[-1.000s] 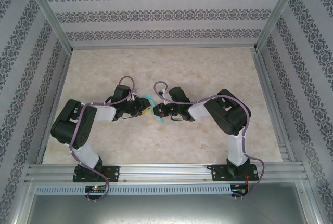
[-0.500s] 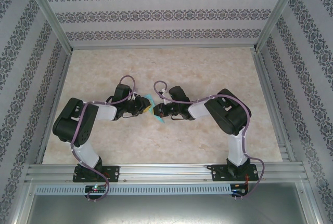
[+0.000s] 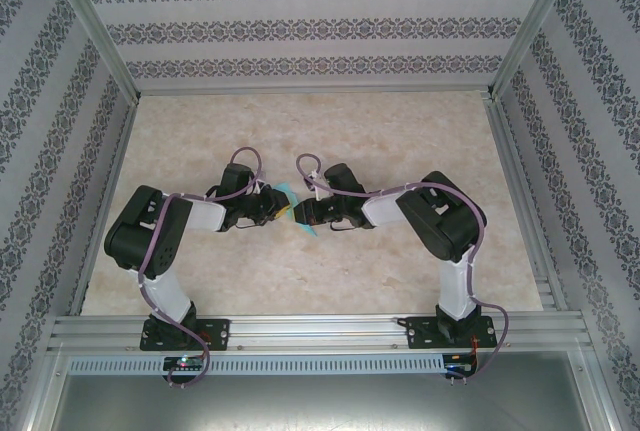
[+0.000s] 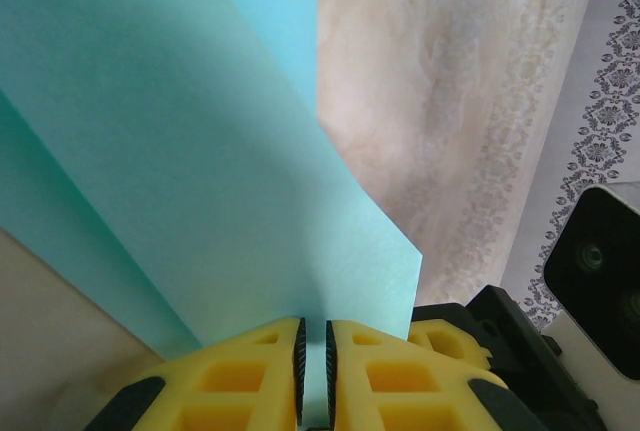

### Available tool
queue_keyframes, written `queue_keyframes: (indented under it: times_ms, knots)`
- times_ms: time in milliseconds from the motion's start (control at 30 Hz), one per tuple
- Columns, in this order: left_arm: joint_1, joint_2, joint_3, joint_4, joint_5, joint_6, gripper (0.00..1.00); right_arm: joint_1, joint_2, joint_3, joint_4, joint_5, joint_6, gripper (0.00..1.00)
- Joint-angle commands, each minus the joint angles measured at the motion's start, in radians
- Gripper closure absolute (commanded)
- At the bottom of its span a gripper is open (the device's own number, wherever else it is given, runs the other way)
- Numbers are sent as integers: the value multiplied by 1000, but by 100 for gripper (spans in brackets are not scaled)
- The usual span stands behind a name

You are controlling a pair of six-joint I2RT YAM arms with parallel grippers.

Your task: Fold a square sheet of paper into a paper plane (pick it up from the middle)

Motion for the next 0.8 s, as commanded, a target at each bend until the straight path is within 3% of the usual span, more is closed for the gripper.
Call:
queue_keyframes:
  times_ms: [0, 767]
  knots:
    - [-11, 21, 19, 41, 3, 30, 83, -14, -47, -16, -64, -22, -2, 80]
    - [-11, 39, 38, 23, 7, 33, 83, -16, -67, -3, -225, 25, -169, 79]
